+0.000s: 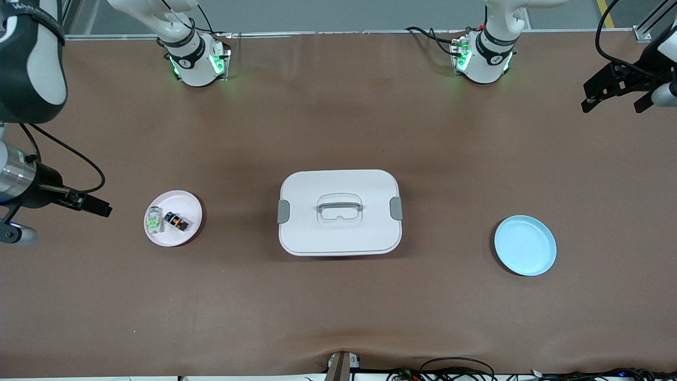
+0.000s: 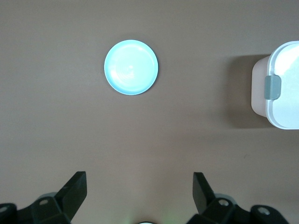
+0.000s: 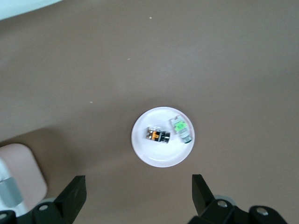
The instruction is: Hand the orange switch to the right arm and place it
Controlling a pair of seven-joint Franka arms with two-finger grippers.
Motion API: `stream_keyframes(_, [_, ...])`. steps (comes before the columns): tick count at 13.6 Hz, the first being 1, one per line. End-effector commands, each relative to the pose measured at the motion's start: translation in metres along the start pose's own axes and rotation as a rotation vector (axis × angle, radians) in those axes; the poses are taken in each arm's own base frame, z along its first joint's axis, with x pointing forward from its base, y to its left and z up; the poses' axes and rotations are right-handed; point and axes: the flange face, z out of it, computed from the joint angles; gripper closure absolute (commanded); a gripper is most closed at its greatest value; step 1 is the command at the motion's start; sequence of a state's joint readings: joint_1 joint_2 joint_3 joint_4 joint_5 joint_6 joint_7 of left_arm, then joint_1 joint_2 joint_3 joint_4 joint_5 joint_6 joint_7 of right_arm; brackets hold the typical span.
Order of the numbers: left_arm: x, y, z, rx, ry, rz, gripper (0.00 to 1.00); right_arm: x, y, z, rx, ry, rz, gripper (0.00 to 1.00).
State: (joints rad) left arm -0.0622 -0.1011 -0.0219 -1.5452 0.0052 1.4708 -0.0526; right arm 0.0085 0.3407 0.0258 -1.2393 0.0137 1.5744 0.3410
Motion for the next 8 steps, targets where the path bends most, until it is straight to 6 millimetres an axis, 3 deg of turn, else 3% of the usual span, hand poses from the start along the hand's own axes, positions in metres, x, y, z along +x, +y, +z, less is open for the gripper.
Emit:
stream_keyframes(1, [0.0,-0.002,-0.006,0.017,-0.003,0.002,0.0,-0.018,0.012,-0.032,0.045,-0.012,0.02,0.0])
stream_keyframes(5, [0.0,-0.002,-0.006,0.016,-0.003,0.002,0.0,-0.033,0.022,-0.043,-0.003,-0.046,-0.03,0.0])
stream_keyframes(8, [0.001,-0.001,-0.005,0.016,-0.004,0.003,0.0,-0.027,0.068,-0.039,-0.018,-0.101,-0.119,0.0])
